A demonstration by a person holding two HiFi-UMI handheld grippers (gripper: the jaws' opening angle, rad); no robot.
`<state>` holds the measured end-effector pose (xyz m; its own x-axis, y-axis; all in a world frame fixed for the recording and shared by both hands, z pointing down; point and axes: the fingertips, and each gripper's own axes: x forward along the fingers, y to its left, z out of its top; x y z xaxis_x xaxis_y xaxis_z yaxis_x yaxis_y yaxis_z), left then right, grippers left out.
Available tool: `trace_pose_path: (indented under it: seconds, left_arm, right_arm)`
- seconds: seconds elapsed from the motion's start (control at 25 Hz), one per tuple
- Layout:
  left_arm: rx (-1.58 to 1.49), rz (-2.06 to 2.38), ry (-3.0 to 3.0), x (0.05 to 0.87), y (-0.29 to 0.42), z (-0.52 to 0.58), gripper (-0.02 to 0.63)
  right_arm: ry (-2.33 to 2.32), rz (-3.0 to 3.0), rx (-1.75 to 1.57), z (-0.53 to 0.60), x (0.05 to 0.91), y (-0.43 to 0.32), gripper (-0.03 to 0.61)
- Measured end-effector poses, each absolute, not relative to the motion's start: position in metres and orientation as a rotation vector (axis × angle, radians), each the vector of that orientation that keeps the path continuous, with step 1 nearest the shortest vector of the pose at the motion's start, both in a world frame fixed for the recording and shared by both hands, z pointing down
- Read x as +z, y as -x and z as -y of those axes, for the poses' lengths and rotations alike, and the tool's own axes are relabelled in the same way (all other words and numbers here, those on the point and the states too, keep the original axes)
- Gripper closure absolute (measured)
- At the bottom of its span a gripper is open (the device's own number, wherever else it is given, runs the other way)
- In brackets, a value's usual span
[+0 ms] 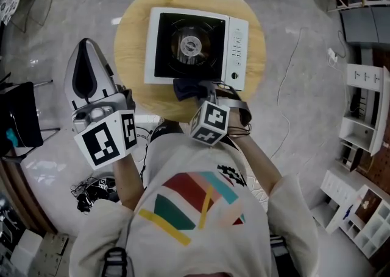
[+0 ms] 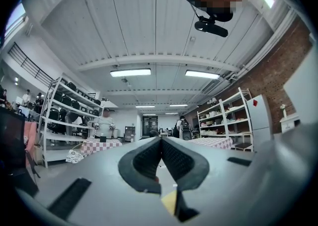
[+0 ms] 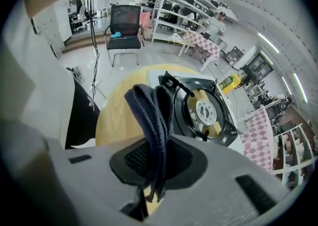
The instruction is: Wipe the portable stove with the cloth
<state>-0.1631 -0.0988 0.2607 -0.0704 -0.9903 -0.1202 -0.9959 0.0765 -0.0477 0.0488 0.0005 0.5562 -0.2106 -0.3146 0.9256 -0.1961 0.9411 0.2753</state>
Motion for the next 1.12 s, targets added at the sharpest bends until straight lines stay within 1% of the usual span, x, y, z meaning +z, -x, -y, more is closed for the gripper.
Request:
trace_pose_path:
  seconds: [0.48,1.12]
  left_arm:
    - [0.05,-2.184,2.073,0.26,0.15,0.101,0.609]
    - [0.006,-2.177,2.061,0.264,0.143,0.101,0.609]
  right_arm:
    - [-0.385,1.682,-0.137,-0.002,0.56,-0.124,0.546]
    - [-0.378,1.641,-0.158,-0.004,0.559,-0.155,0.546]
